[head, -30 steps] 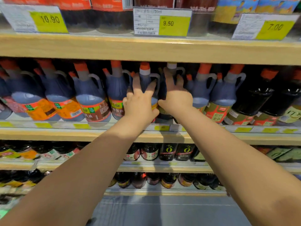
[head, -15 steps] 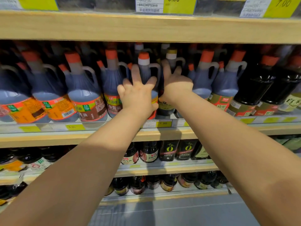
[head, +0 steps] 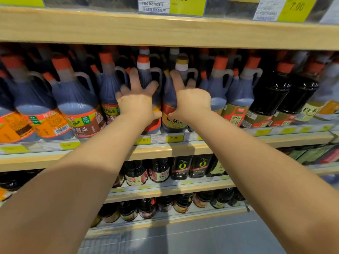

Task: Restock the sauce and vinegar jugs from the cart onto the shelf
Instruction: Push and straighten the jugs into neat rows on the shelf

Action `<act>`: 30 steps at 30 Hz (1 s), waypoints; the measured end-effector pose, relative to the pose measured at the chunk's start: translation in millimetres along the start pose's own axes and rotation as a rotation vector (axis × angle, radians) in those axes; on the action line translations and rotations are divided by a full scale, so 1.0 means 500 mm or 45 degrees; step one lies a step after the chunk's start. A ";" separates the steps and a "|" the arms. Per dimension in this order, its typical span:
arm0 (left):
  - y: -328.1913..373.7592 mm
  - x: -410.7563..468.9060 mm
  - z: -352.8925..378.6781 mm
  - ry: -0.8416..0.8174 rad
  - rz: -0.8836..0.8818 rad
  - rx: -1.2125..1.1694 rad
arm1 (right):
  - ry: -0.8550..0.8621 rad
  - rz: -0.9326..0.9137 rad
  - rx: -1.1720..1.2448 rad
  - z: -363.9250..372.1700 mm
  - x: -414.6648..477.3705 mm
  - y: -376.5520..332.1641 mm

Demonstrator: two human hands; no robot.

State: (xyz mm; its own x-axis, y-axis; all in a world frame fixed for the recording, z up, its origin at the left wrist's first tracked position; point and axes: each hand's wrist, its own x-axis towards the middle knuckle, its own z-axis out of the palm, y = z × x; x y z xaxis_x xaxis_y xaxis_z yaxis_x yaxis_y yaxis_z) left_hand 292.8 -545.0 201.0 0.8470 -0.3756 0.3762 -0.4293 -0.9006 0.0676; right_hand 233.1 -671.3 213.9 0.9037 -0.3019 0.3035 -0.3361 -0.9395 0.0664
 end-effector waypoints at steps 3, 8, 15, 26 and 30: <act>0.004 0.006 -0.004 -0.030 -0.013 0.003 | -0.010 0.004 -0.004 -0.004 -0.004 -0.001; 0.009 0.005 -0.007 -0.034 -0.022 -0.031 | -0.029 0.004 -0.035 -0.007 -0.004 -0.001; 0.007 -0.006 -0.015 -0.013 0.015 -0.014 | -0.049 0.006 -0.007 -0.002 -0.008 0.001; -0.022 -0.074 -0.046 -0.103 0.154 -0.264 | 0.020 0.057 0.159 -0.038 -0.065 -0.023; -0.102 -0.135 -0.095 -0.056 0.133 -0.322 | 0.098 -0.092 0.258 -0.085 -0.125 -0.084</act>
State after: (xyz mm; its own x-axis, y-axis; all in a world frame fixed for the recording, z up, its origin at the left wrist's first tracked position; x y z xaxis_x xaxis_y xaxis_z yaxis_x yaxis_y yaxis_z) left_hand 242.6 -463.6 216.1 0.8042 -0.4777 0.3535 -0.5753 -0.7751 0.2613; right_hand 179.5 -605.9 232.4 0.8981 -0.2266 0.3770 -0.2040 -0.9739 -0.0993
